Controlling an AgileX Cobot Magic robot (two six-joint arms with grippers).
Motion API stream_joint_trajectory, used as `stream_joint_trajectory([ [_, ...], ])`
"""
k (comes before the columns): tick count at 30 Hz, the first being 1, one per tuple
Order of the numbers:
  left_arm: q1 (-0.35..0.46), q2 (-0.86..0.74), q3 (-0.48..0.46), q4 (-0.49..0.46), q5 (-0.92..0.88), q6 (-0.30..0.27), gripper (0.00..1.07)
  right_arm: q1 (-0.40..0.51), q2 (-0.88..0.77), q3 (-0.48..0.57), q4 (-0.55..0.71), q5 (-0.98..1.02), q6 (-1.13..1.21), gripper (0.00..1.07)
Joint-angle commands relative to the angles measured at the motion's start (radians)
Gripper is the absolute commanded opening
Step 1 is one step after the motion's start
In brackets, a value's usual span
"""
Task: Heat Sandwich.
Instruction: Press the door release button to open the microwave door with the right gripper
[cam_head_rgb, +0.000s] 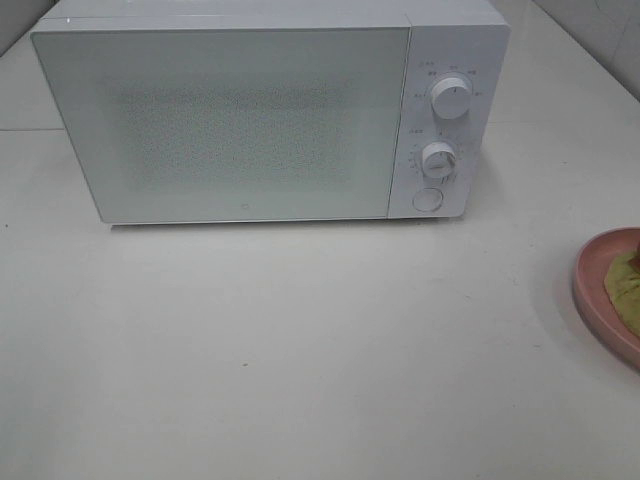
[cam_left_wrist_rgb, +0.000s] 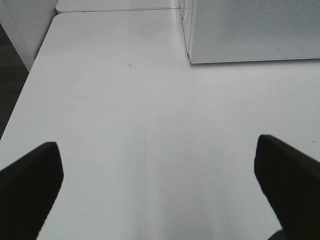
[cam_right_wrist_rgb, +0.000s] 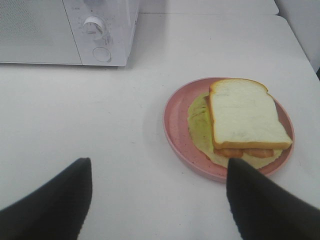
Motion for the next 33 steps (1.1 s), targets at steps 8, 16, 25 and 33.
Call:
stream_joint_trajectory([
  [8,0.000,-0.008,0.002,-0.006,-0.001,-0.001,1.02,0.005,-0.018,0.001,-0.003,-0.011,-0.004,0.74],
  [16,0.000,-0.008,0.002,-0.006,-0.001,-0.001,1.02,0.005,-0.018,0.000,-0.003,-0.014,-0.004,0.74],
  [25,0.000,-0.008,0.002,-0.006,-0.001,-0.001,1.02,0.005,-0.006,-0.054,-0.001,-0.138,-0.004,0.74],
  [33,0.000,-0.008,0.002,-0.006,-0.001,-0.001,1.02,0.005,0.105,-0.054,-0.003,-0.170,-0.004,0.74],
])
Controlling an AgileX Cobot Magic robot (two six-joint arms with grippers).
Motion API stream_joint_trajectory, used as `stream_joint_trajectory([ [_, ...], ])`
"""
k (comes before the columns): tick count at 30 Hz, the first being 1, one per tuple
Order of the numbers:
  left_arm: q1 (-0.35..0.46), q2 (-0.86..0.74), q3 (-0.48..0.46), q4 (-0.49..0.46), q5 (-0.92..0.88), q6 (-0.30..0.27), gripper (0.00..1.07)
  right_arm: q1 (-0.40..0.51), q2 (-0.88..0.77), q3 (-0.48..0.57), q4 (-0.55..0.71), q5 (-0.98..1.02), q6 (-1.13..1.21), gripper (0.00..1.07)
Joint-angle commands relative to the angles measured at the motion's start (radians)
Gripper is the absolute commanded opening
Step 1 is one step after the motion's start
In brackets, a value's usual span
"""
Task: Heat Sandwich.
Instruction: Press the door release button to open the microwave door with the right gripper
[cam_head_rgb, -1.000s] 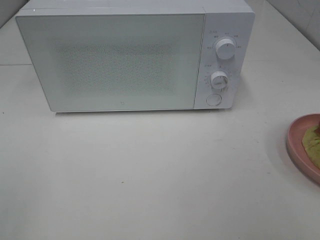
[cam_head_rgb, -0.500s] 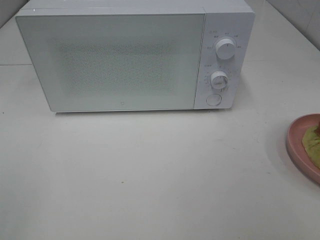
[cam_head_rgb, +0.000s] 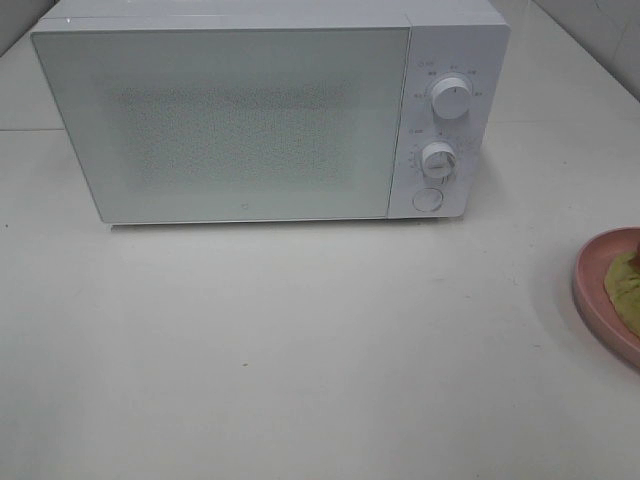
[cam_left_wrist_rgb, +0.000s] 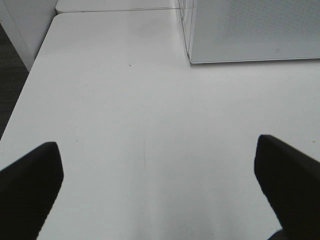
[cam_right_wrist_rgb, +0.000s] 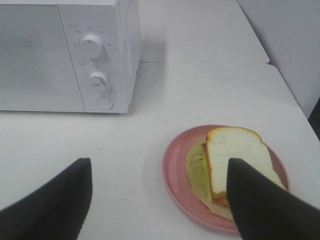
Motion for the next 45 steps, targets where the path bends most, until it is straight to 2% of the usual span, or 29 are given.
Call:
stream_joint_trajectory([
  [1,0.000,-0.008,0.002,-0.006,-0.001,-0.001,1.02,0.005,0.058,-0.004,-0.003,-0.039,-0.004,0.74],
  [17,0.000,-0.008,0.002,-0.006,-0.001,-0.001,1.02,0.005,0.362,-0.003,-0.003,-0.220,-0.004,0.74],
  [28,0.000,-0.008,0.002,-0.006,-0.001,-0.001,1.02,0.005,0.608,-0.003,-0.002,-0.409,-0.004,0.74],
  [45,0.000,-0.008,0.002,-0.006,-0.001,-0.001,1.02,0.005,0.901,-0.003,0.000,-0.696,0.020,0.74],
])
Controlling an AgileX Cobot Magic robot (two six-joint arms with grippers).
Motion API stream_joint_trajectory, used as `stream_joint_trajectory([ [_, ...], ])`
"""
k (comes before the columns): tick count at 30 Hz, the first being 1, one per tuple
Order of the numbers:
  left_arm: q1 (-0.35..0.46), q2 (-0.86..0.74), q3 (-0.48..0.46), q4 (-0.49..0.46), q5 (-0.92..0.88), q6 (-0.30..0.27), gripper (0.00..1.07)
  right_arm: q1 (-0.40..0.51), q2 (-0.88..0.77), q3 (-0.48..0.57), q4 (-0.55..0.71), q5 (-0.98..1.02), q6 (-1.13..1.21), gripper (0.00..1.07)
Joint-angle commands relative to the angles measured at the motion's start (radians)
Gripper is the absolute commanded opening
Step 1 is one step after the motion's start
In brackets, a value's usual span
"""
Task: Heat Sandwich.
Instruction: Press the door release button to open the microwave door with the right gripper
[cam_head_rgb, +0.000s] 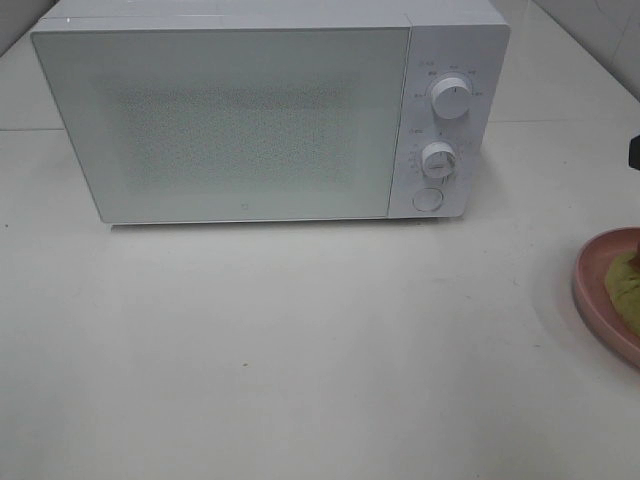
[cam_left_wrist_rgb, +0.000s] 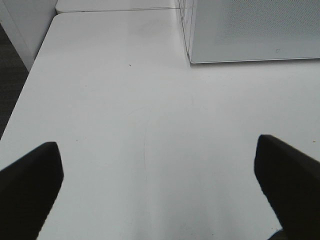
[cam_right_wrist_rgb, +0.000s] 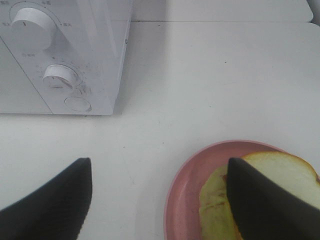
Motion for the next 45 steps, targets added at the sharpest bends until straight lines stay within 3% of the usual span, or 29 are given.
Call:
stream_joint_trajectory([
  [1,0.000,-0.008,0.002,-0.006,-0.001,-0.001,1.02,0.005,0.063,-0.003,0.000,-0.092,0.007,0.74],
  [7,0.000,-0.008,0.002,-0.006,-0.001,-0.001,1.02,0.019,0.135,0.027,0.000,-0.230,0.007,0.74],
  [13,0.000,-0.008,0.002,-0.006,-0.001,-0.001,1.02,0.099,0.209,0.145,0.028,-0.538,-0.009,0.74],
  [19,0.000,-0.008,0.002,-0.006,-0.001,-0.001,1.02,0.207,0.327,0.230,0.197,-0.780,-0.123,0.74],
  [24,0.000,-0.008,0.002,-0.006,-0.001,-0.001,1.02,0.330,0.413,0.282,0.411,-1.009,-0.226,0.74],
  [27,0.000,-0.008,0.002,-0.006,-0.001,-0.001,1.02,0.377,0.433,0.302,0.458,-1.084,-0.247,0.74],
  [29,0.000,-0.008,0.002,-0.006,-0.001,-0.001,1.02,0.459,0.461,0.326,0.547,-1.192,-0.268,0.74],
  [45,0.000,-0.008,0.002,-0.006,-0.001,-0.001,1.02,0.776,0.689,0.334,0.852,-1.433,-0.261,0.74],
])
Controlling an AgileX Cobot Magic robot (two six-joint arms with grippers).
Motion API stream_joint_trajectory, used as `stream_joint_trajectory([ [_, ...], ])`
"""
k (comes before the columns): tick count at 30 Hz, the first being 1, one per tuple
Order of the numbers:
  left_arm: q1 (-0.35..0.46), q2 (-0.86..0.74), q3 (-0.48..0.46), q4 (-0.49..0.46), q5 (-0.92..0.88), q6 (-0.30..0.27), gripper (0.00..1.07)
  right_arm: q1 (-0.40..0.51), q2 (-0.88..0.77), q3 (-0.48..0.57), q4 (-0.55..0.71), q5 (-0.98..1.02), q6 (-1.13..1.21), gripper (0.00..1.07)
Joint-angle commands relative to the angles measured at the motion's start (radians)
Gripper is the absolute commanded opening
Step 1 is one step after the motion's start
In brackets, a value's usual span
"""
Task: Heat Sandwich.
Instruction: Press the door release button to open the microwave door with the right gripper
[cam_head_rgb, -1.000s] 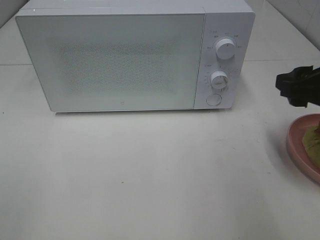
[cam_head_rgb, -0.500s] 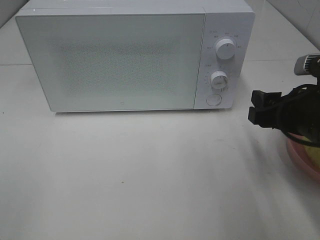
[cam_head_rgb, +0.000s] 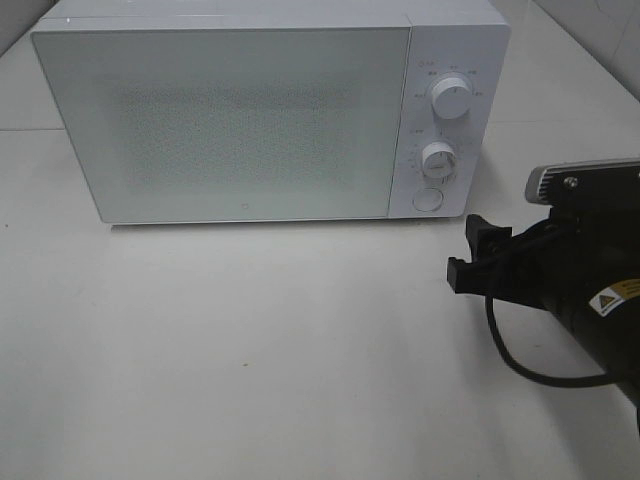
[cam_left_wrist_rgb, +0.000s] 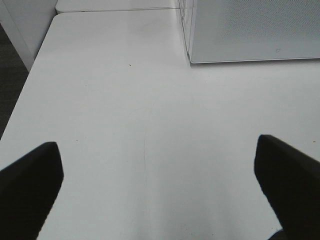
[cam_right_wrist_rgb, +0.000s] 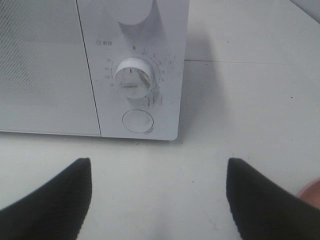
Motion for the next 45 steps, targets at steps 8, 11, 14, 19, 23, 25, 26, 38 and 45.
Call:
stream_joint_trajectory([
  [8,0.000,-0.008,0.002,-0.006,-0.001,-0.001,1.02,0.096,0.064,0.002,0.108,-0.046,0.011,0.74],
  [11,0.000,-0.008,0.002,-0.006,-0.001,-0.001,1.02,0.096,0.064,0.002,0.108,-0.056,0.042,0.74],
  [14,0.000,-0.008,0.002,-0.006,-0.001,-0.001,1.02,0.096,0.064,0.002,0.108,-0.054,0.180,0.74],
  [19,0.000,-0.008,0.002,-0.006,-0.001,-0.001,1.02,0.096,0.064,0.002,0.108,-0.058,0.441,0.74],
  [23,0.000,-0.008,0.002,-0.006,-0.001,-0.001,1.02,0.096,0.064,0.002,0.114,-0.059,0.637,0.74],
  [25,0.000,-0.008,0.002,-0.006,-0.001,-0.001,1.02,0.096,0.064,0.002,0.114,-0.061,0.691,0.74],
  [26,0.000,-0.008,0.002,-0.006,-0.001,-0.001,1.02,0.096,0.064,0.002,0.115,-0.061,0.802,0.74],
  [38,0.000,-0.008,0.002,-0.006,-0.001,-0.001,1.02,0.096,0.064,0.002,0.114,-0.051,1.452,0.60],
  [45,0.000,-0.008,0.002,-0.006,-0.001,-0.001,1.02,0.096,0.064,0.002,0.114,-0.039,1.505,0.24],
])
